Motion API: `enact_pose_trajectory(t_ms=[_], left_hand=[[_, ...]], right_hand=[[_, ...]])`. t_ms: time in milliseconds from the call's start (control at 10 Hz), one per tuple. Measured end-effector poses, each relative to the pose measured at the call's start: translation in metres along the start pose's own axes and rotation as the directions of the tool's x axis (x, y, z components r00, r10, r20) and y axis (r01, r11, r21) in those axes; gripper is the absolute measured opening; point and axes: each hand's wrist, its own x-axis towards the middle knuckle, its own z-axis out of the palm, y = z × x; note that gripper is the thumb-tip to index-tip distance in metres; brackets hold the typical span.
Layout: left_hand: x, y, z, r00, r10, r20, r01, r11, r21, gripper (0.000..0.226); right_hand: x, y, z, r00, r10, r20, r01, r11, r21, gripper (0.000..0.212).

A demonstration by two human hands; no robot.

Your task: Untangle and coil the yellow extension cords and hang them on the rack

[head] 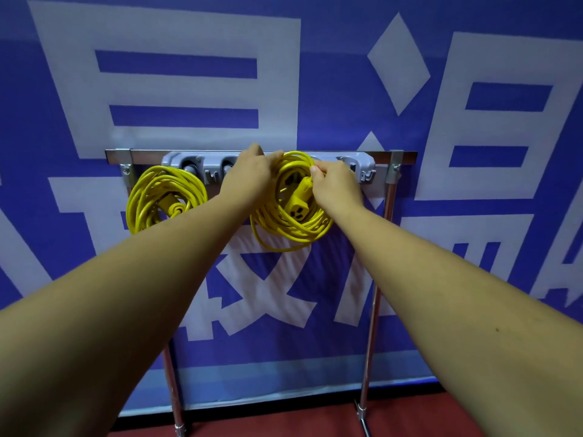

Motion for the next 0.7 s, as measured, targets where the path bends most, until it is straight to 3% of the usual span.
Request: enact_pose_trajectory(t_ms=[500,700], left_hand=[[-0.012,-0.01,-0.027,0.986,-0.121,0.112,0.133,0.985,-0.106,0.061],[-0.026,-0.005,-0.062,0.985,-0.154,0.074,0.164,0.973,-0.16,0.049]], right_hand=[[-0.014,-0.016,-0.02,0.987,0.042,0.153,-0.028,0.995,-0.092,0.059],[-0.028,-0.028,-0.051,0.988,0.051,0.147,-0.039,0.996,-0.086,0.062]])
